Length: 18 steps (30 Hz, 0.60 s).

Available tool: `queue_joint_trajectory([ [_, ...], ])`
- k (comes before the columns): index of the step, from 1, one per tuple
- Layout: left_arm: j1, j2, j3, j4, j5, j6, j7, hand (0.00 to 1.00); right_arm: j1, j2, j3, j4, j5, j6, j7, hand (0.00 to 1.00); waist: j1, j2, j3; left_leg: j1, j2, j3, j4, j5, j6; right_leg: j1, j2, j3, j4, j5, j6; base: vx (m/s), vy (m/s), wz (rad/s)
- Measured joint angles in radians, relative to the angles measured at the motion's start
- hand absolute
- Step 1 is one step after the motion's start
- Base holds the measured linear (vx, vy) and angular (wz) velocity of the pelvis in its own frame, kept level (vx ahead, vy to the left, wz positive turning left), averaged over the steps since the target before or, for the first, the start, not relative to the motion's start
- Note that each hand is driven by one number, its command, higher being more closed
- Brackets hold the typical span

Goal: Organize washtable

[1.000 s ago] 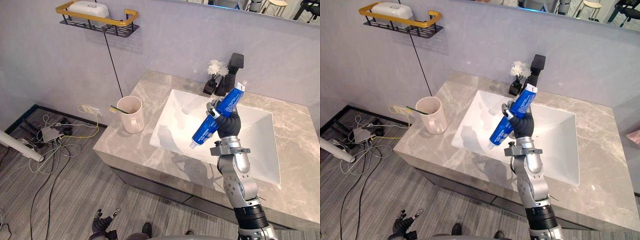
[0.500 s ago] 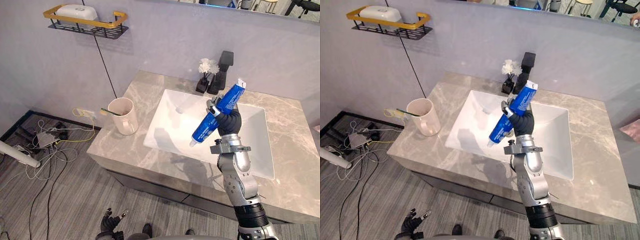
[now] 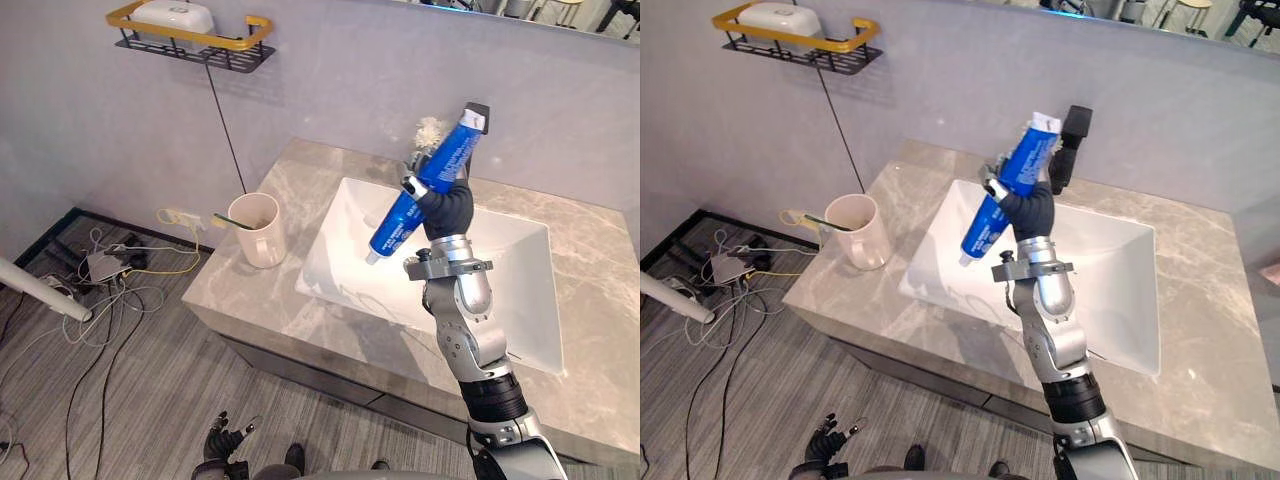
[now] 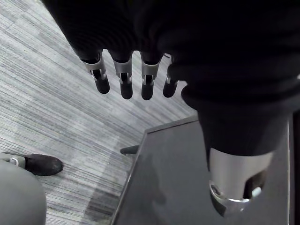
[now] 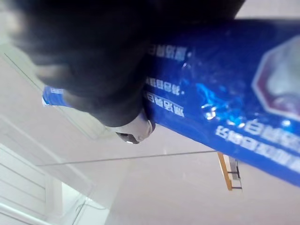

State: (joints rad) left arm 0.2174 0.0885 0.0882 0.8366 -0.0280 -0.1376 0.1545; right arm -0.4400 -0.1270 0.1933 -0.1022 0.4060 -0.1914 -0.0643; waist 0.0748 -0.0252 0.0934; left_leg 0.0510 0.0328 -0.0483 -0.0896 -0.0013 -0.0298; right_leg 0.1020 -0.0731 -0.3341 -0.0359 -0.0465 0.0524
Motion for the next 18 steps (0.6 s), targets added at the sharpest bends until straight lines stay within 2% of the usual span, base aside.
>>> queue_joint_trajectory([
  [6, 0.000, 0.005, -0.008, 0.000, -0.004, -0.002, 0.000, 0.00, -0.098, -0.001, 0.016, 0.071, -0.036, 0.000, -0.017, 1.00, 0.029, -0.005, 0.000, -0.011, 0.001, -0.029, 0.000, 0.009, -0.005, 0.005, 0.001, -0.023, 0.000, -0.001, 0.000, -0.03, -0.012, 0.17],
  [8, -0.001, 0.012, -0.009, 0.000, -0.008, -0.004, 0.000, 0.00, -0.151, -0.012, 0.022, 0.094, -0.064, 0.000, -0.027, 1.00, 0.048, -0.017, 0.005, -0.014, 0.001, -0.032, 0.000, 0.011, -0.007, 0.004, 0.001, -0.024, 0.000, -0.003, -0.001, -0.05, -0.010, 0.06],
  [13, 0.001, 0.027, -0.010, 0.000, -0.008, -0.004, -0.001, 0.00, -0.251, -0.037, 0.048, 0.136, -0.096, 0.000, -0.030, 1.00, 0.056, -0.039, 0.005, -0.029, 0.001, -0.058, -0.001, 0.021, -0.010, 0.004, 0.001, -0.050, 0.000, -0.005, -0.002, -0.04, -0.016, 0.17],
  [18, 0.000, 0.041, -0.016, 0.002, -0.008, -0.005, -0.001, 0.00, -0.318, -0.039, 0.052, 0.183, -0.102, -0.009, -0.046, 1.00, 0.082, -0.059, 0.009, -0.041, 0.001, -0.069, -0.001, 0.027, -0.013, -0.003, 0.001, -0.058, 0.000, -0.009, 0.000, -0.03, -0.012, 0.08],
])
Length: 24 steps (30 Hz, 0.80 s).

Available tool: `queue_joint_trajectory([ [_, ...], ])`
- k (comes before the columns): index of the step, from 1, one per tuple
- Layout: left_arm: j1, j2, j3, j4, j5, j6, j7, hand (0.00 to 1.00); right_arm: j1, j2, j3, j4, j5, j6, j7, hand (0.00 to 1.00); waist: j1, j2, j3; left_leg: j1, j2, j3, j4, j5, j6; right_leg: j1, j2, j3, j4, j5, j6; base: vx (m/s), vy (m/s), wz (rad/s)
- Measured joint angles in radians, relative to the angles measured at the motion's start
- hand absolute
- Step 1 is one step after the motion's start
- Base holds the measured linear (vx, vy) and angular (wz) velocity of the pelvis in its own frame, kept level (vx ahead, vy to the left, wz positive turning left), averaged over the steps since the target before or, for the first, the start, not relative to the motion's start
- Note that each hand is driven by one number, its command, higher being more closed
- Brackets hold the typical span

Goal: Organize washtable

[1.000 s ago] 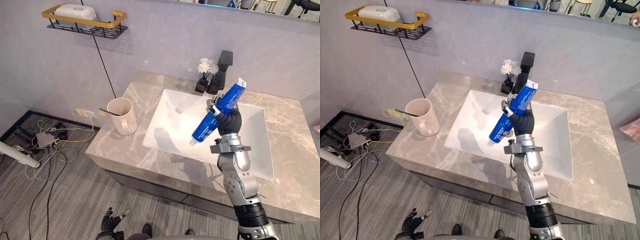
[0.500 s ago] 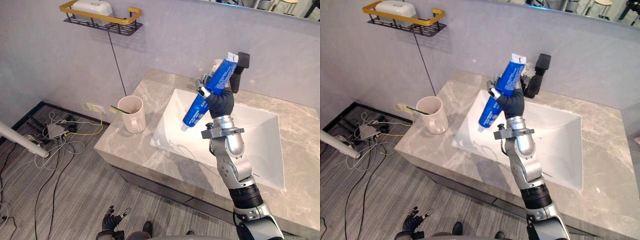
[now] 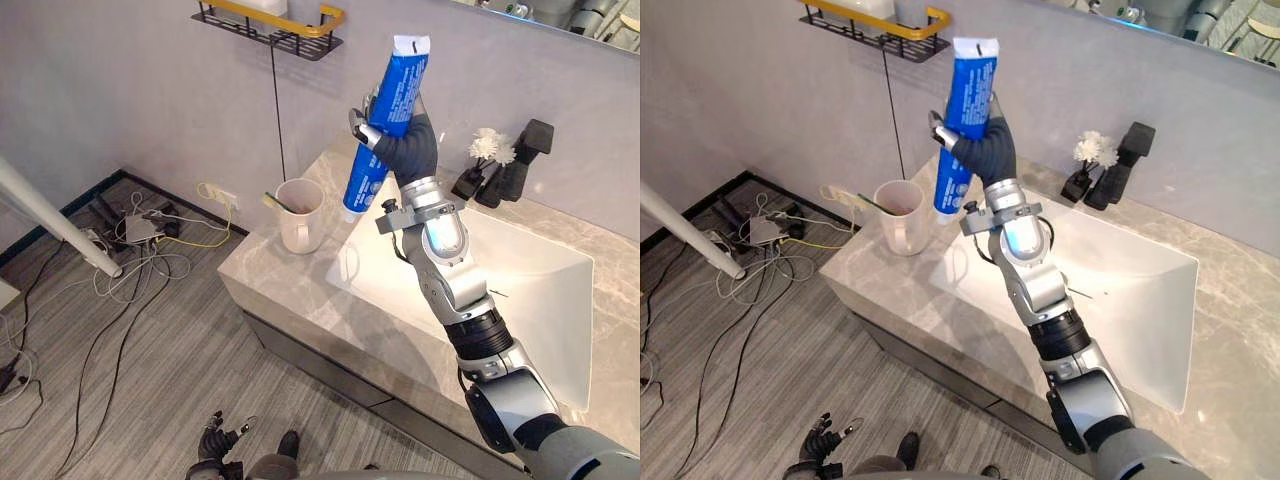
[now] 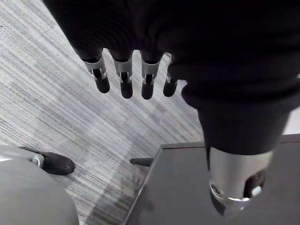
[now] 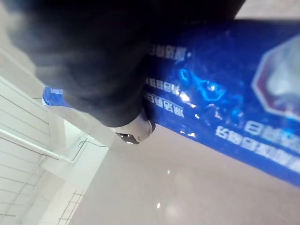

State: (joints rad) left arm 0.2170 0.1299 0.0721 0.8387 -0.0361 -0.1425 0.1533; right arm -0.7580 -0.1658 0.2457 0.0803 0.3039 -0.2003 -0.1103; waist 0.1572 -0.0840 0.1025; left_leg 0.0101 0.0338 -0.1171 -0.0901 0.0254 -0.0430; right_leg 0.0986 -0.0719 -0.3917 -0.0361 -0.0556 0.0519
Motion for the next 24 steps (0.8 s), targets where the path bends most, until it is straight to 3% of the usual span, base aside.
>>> queue_joint_trajectory([
  [6, 0.000, 0.002, -0.002, 0.002, 0.000, 0.000, 0.000, 0.00, -0.062, -0.002, 0.001, 0.037, -0.019, -0.012, -0.021, 1.00, 0.023, -0.004, 0.002, -0.012, 0.000, -0.018, 0.000, 0.004, -0.001, -0.002, 0.000, -0.020, 0.000, -0.003, -0.001, -0.02, -0.007, 0.10],
  [11, -0.001, 0.014, -0.002, 0.016, 0.000, -0.001, 0.000, 0.00, -0.118, -0.002, 0.001, 0.076, -0.040, -0.016, -0.025, 1.00, 0.027, -0.026, 0.015, -0.020, 0.000, -0.024, 0.001, 0.004, -0.003, -0.006, 0.000, -0.025, 0.000, -0.013, 0.006, -0.01, -0.008, 0.04],
  [24, -0.007, 0.015, -0.003, 0.014, 0.000, -0.019, 0.000, 0.00, -0.196, -0.005, 0.001, 0.187, -0.040, -0.016, -0.043, 1.00, 0.055, -0.029, 0.057, -0.050, -0.002, -0.045, 0.028, 0.003, -0.004, -0.018, 0.000, -0.046, 0.001, -0.013, 0.006, -0.01, 0.000, 0.05],
])
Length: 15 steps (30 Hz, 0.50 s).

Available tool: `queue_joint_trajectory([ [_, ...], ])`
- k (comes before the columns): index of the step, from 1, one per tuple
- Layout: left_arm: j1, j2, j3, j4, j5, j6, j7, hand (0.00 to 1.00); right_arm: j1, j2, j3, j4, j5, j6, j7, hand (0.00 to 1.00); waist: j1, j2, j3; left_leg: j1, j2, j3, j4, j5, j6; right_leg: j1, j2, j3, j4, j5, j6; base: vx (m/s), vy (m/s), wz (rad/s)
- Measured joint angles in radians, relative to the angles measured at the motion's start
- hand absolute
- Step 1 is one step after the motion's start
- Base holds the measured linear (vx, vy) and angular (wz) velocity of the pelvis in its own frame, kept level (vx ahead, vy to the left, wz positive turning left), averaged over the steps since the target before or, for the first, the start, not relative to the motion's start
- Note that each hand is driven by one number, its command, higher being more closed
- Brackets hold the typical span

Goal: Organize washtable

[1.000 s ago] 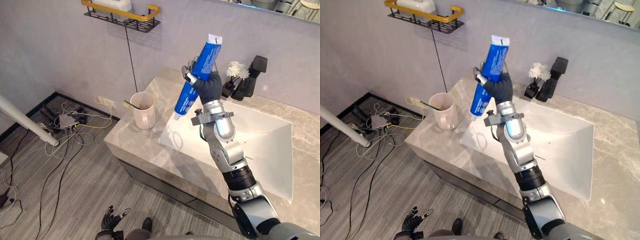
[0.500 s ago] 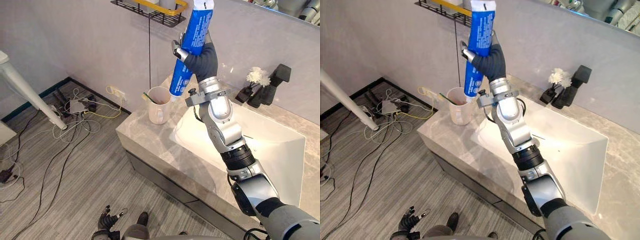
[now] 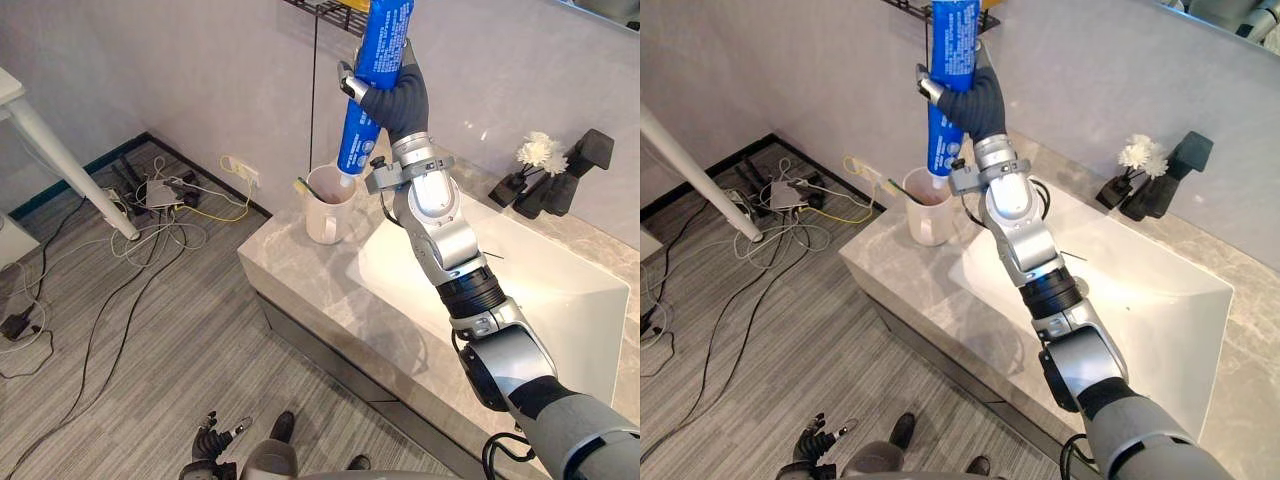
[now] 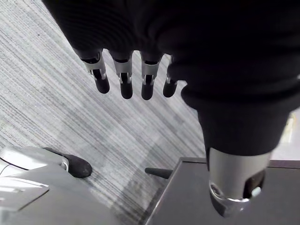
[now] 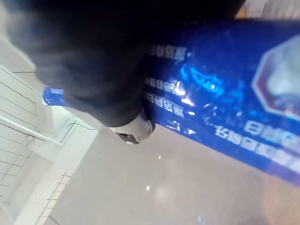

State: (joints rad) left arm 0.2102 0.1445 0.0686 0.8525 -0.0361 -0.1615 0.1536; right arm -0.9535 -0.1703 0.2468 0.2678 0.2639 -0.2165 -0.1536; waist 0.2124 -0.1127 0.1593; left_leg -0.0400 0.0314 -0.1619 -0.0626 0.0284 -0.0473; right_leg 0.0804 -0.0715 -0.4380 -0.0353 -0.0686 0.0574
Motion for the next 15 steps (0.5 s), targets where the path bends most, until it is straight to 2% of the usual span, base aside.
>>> queue_joint_trajectory([
  [6, 0.000, 0.002, -0.001, 0.001, -0.001, 0.000, 0.000, 0.00, -0.006, 0.001, 0.000, 0.043, 0.001, 0.004, 0.000, 1.00, 0.022, 0.000, 0.008, -0.018, -0.001, -0.004, 0.005, 0.000, 0.000, -0.010, 0.000, -0.004, 0.001, -0.001, 0.000, -0.01, 0.004, 0.03],
  [15, 0.000, 0.016, -0.021, 0.000, -0.018, -0.001, 0.000, 0.00, -0.045, 0.007, 0.000, 0.107, 0.001, 0.008, 0.000, 1.00, 0.023, -0.004, 0.032, -0.027, -0.005, -0.017, 0.014, 0.000, 0.000, -0.012, -0.001, -0.016, 0.001, -0.001, 0.000, 0.00, 0.011, 0.05],
])
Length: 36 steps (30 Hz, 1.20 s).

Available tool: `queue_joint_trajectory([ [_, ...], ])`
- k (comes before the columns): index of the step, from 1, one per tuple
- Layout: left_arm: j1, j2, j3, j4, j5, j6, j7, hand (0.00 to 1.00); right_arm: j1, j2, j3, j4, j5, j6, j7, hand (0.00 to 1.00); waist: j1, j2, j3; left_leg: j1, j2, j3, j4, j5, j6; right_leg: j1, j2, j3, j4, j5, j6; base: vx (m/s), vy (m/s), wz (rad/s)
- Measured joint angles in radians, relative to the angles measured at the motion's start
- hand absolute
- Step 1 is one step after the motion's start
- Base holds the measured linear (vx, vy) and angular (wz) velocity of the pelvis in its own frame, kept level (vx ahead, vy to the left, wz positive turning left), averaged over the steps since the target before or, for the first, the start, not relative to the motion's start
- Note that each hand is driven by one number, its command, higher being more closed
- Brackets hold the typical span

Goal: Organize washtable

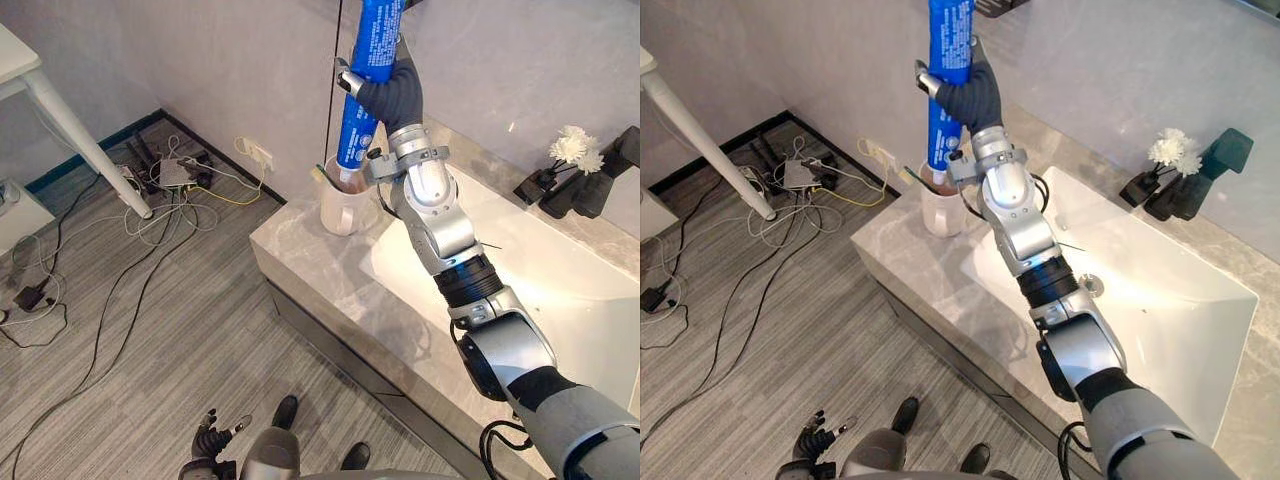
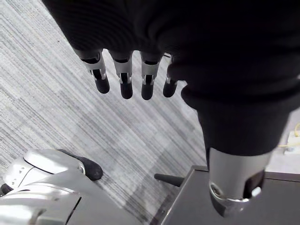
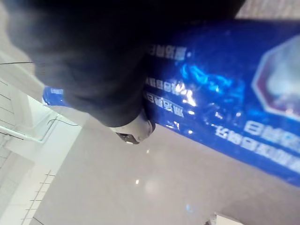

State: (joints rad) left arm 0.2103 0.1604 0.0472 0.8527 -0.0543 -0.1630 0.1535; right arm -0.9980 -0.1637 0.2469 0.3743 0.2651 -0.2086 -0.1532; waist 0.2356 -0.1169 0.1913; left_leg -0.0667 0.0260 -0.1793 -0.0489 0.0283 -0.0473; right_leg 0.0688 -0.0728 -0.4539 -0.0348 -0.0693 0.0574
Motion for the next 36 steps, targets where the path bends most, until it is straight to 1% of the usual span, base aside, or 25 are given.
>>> queue_joint_trajectory([
  [5, 0.000, 0.001, -0.001, 0.000, -0.014, 0.000, 0.000, 0.00, 0.000, -0.001, 0.000, 0.007, 0.000, 0.004, 0.000, 1.00, 0.000, 0.000, 0.009, -0.014, -0.003, -0.007, 0.012, -0.002, -0.001, -0.004, -0.001, -0.007, 0.000, 0.000, 0.000, -0.01, 0.007, 0.03],
  [11, 0.000, 0.001, -0.010, 0.000, -0.015, 0.000, 0.000, 0.00, -0.001, -0.001, 0.003, 0.055, -0.001, 0.023, 0.000, 1.00, -0.001, 0.001, 0.010, -0.015, -0.002, -0.007, 0.015, -0.002, -0.002, -0.005, 0.000, -0.005, 0.000, 0.000, 0.000, 0.00, 0.000, 0.00],
  [21, 0.000, 0.001, -0.014, 0.000, -0.018, 0.000, 0.000, 0.00, -0.001, -0.001, 0.029, 0.076, -0.002, 0.024, 0.002, 1.00, -0.001, 0.003, 0.011, -0.015, -0.003, -0.007, 0.016, -0.002, -0.002, -0.005, 0.000, -0.006, 0.000, 0.000, 0.000, 0.00, 0.000, 0.00],
  [27, 0.001, 0.000, -0.015, 0.001, -0.026, 0.000, 0.000, 0.00, 0.000, -0.001, 0.032, 0.083, -0.005, 0.024, 0.003, 1.00, -0.001, 0.011, 0.016, -0.015, -0.003, -0.007, 0.016, -0.002, -0.002, -0.004, -0.001, -0.006, 0.000, 0.000, 0.000, 0.00, 0.000, 0.00],
  [36, 0.001, -0.001, -0.016, 0.003, -0.028, 0.000, 0.000, 0.00, 0.022, -0.001, 0.045, 0.096, -0.041, 0.032, 0.003, 1.00, -0.001, 0.014, 0.018, -0.015, -0.007, -0.011, 0.016, -0.002, -0.001, -0.004, -0.004, -0.010, 0.000, 0.000, 0.000, 0.00, 0.000, 0.00],
])
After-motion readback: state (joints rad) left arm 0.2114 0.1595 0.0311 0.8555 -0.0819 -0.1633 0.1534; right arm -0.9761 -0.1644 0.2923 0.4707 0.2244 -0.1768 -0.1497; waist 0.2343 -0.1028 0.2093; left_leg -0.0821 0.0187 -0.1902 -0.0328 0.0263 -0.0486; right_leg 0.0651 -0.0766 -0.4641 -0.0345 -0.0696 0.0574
